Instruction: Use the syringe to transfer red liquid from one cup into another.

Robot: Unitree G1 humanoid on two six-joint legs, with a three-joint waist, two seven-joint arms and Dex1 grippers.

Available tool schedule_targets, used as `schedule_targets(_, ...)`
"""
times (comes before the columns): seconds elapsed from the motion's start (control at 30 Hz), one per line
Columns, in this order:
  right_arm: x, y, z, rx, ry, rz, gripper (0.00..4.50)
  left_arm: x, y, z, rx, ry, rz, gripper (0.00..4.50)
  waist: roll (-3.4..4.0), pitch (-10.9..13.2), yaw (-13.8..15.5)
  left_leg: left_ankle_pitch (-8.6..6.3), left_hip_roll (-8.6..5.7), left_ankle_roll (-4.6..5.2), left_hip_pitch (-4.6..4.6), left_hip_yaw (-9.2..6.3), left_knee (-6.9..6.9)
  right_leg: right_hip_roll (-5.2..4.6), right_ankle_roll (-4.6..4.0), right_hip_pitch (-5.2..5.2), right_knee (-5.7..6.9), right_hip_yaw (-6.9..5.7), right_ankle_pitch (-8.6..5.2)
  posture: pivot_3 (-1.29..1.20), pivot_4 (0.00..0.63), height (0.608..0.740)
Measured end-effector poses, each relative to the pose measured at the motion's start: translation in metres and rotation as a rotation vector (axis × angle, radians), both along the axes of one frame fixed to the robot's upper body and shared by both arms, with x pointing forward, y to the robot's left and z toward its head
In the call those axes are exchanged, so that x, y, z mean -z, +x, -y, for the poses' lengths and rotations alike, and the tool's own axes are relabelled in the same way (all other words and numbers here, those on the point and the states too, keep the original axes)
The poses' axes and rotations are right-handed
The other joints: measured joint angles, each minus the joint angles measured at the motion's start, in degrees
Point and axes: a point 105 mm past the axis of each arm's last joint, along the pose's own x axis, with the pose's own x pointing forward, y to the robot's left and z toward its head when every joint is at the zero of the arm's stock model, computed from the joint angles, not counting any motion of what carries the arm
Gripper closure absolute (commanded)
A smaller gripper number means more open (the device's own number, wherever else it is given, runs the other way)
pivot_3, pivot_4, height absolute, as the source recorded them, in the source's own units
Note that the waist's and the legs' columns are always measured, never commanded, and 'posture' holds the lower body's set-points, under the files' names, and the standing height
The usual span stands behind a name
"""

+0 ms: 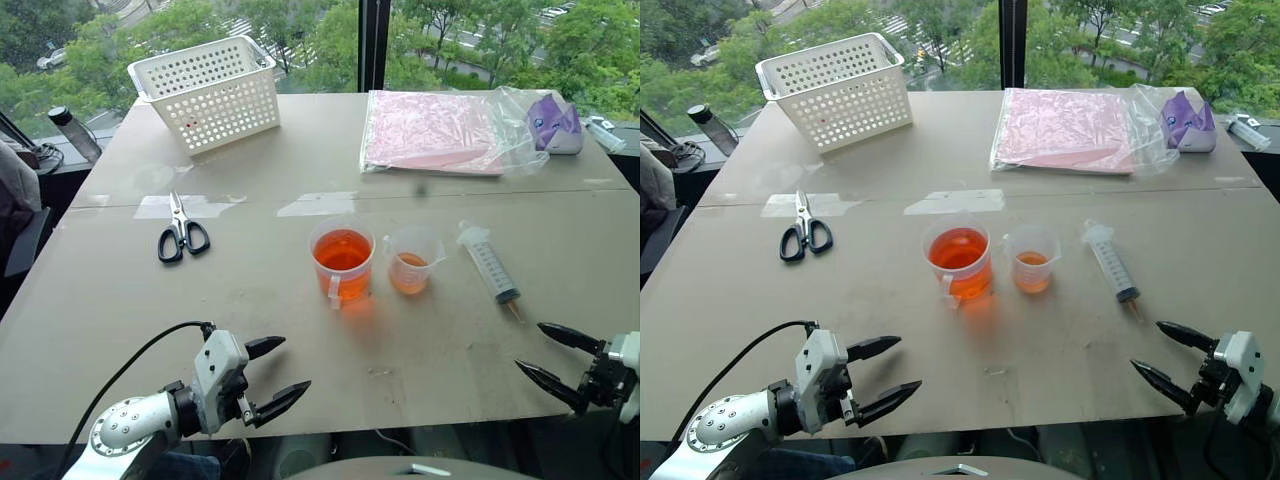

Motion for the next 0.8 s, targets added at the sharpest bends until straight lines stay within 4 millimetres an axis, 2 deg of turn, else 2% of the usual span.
schedule_targets(0.2,-0.002,-0.002,0.003,-0.006,-0.019,-0.012,0.06,0.012,-0.008,-0.002,-0.007,-0.006,-0.003,0.00,0.08,0.0,-0.1,-0.01,0.00,0.01,-0.03,0.01,-0.01,0.00,0.00,0.00,-0.06,0.00,0.00,0.00,0.150,0.740)
schedule_targets(0.8,-0.003,-0.001,0.003,-0.009,-0.020,-0.005,0.06,0.018,-0.008,-0.004,0.019,-0.027,0.041,0.00,0.38,-0.2,0.0,-0.01,0.00,0.02,-0.01,0.00,-0.03,0.00,-0.01,0.00,-0.06,0.00,0.00,0.00,0.150,0.740)
